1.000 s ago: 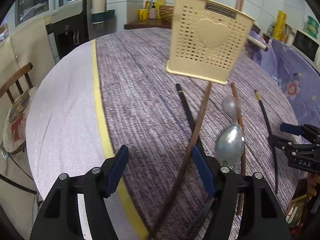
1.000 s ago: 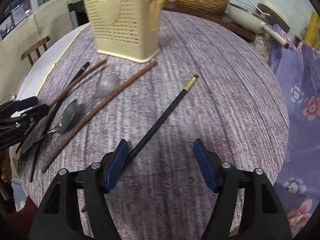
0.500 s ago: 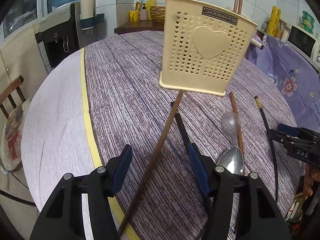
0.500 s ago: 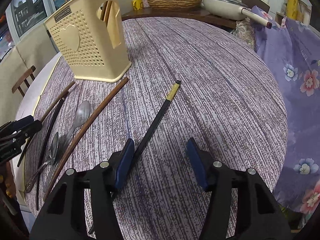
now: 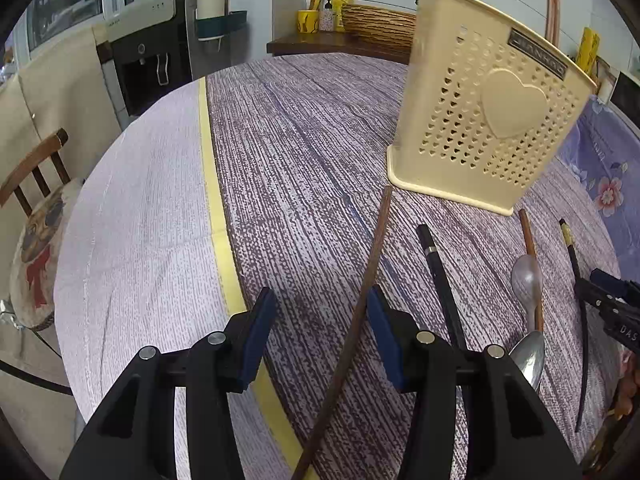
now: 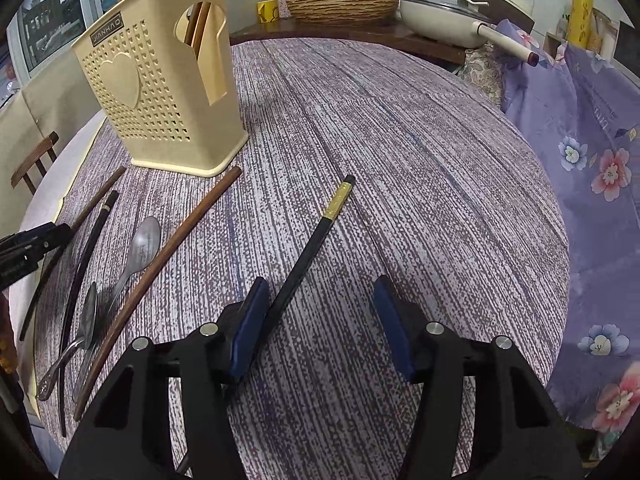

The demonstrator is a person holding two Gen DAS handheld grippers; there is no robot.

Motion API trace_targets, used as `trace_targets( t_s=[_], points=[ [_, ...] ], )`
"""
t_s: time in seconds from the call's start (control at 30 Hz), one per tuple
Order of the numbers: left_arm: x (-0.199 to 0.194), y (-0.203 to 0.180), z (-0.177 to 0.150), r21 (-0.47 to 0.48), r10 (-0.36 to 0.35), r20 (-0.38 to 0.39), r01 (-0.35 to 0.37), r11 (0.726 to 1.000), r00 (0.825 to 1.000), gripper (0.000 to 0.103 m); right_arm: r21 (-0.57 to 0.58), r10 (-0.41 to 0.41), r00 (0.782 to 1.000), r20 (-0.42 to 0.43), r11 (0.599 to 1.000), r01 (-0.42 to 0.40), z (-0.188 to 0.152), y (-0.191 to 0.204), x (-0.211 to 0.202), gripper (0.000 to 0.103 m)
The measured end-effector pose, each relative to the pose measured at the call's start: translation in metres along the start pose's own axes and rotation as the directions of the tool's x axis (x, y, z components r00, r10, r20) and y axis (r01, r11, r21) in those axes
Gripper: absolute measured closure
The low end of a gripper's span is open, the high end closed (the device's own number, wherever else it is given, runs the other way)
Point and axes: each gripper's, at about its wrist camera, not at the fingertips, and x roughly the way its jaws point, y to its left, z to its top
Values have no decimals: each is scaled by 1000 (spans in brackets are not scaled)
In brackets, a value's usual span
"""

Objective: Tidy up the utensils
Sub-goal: 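Close the left tool on the wooden chopstick while the right tool grasps the gold-tipped black chopstick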

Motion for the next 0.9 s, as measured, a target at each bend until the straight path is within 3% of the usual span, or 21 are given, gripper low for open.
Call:
trace_targets(
  t_s=[0.27, 0.5, 0.67, 0.83, 0.9],
  points=[
    [8, -15, 9, 77, 2, -38, 1, 997, 999, 55, -21, 5, 1000, -3, 1000, -5, 13, 10, 12, 49],
    [25, -33, 30, 150, 21, -68, -10, 989, 997, 56, -1, 5, 1000, -4, 1000, -5, 29, 13, 21, 65],
    [37, -44, 46, 175, 33, -88, -17, 984, 996, 69, 6, -6, 1000, -7, 1000, 6, 39, 17, 27, 74],
    [41, -53, 52, 201, 51, -104, -29, 979, 993, 91, 28, -3, 1000, -19, 1000, 3, 47, 15, 31, 90],
    [41, -57, 51, 211, 61, -101, -39, 977, 993, 94, 24, -2, 1000, -19, 1000, 3, 47, 15, 32, 91]
  ],
)
